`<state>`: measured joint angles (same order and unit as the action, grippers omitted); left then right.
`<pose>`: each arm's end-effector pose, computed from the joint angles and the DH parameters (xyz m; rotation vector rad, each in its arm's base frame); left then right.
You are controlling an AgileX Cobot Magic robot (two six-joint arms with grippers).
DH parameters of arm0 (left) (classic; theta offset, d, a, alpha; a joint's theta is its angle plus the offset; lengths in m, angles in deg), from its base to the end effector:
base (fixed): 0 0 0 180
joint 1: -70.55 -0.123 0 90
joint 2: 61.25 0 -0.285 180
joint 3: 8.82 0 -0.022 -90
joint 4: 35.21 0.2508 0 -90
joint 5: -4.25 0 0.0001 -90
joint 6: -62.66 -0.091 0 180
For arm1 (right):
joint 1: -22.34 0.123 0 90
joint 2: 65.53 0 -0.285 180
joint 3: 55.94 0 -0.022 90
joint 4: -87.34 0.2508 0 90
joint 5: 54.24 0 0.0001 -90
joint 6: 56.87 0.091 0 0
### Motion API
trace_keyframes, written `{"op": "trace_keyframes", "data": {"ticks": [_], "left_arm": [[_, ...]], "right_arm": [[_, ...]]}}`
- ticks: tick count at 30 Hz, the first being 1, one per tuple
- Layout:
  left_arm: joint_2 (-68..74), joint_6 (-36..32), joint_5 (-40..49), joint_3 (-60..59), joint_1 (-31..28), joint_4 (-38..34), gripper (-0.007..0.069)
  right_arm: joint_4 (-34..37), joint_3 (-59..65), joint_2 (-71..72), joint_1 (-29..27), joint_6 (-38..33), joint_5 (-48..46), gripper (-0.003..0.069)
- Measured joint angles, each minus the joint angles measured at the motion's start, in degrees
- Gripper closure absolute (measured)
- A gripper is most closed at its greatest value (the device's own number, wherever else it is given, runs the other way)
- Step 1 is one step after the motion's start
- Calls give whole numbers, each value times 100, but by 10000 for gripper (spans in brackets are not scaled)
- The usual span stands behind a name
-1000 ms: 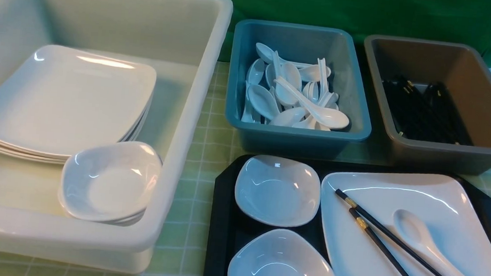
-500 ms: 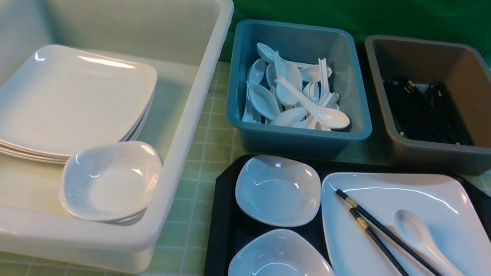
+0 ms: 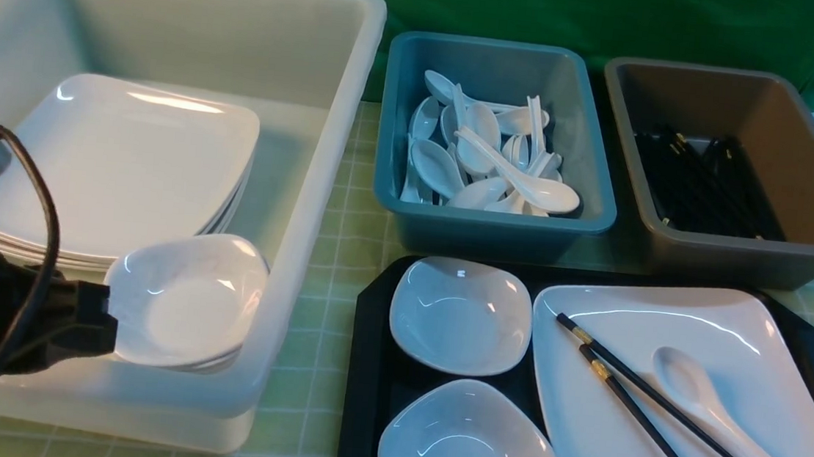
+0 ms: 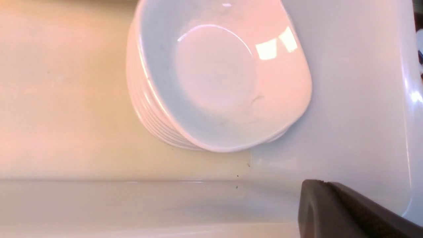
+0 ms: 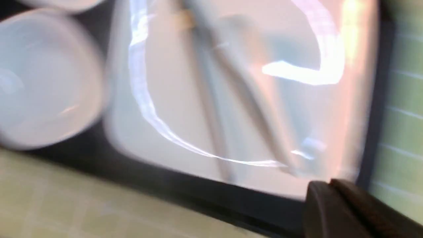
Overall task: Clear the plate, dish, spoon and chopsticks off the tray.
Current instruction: Use the right arm to grab a pair of chopsticks from the plate
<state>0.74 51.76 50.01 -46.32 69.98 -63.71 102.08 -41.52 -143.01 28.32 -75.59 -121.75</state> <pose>0.1705 -0.0294 0.2879 -0.0727 2.4599 -0.5007 0.2182 0.0444 0.3324 -0.5121 2.6951 0.2949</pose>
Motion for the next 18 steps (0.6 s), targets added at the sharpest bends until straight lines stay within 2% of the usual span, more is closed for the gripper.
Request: {"op": "trace_keyframes", "data": {"ticks": [1,4,8,9,12,13,14,18], "left_arm": [[0,-35,0,0,0,-36,641],[-11,-165,4,0,0,-57,641],[-29,-302,88,0,0,-70,641],[-29,-303,101,0,0,-70,641],[-29,-337,108,0,0,-52,641],[-29,-351,108,0,0,-52,641],[-29,-376,108,0,0,-46,641],[-29,-393,67,0,0,-34,641]], "right_arm": [[409,-56,-373,122,-529,124,648],[607,-97,-1002,595,-1100,535,599],[-41,-97,-1797,1282,-1265,1140,419],[-306,-97,-2005,1481,-1280,1364,333],[-982,-97,-2413,1895,-1280,1782,190],[-1026,-97,-2439,1895,-1280,1807,183],[-1387,-97,-2660,2057,-1222,2030,130],[-1761,-97,-3023,2169,-1090,2484,93]]}}
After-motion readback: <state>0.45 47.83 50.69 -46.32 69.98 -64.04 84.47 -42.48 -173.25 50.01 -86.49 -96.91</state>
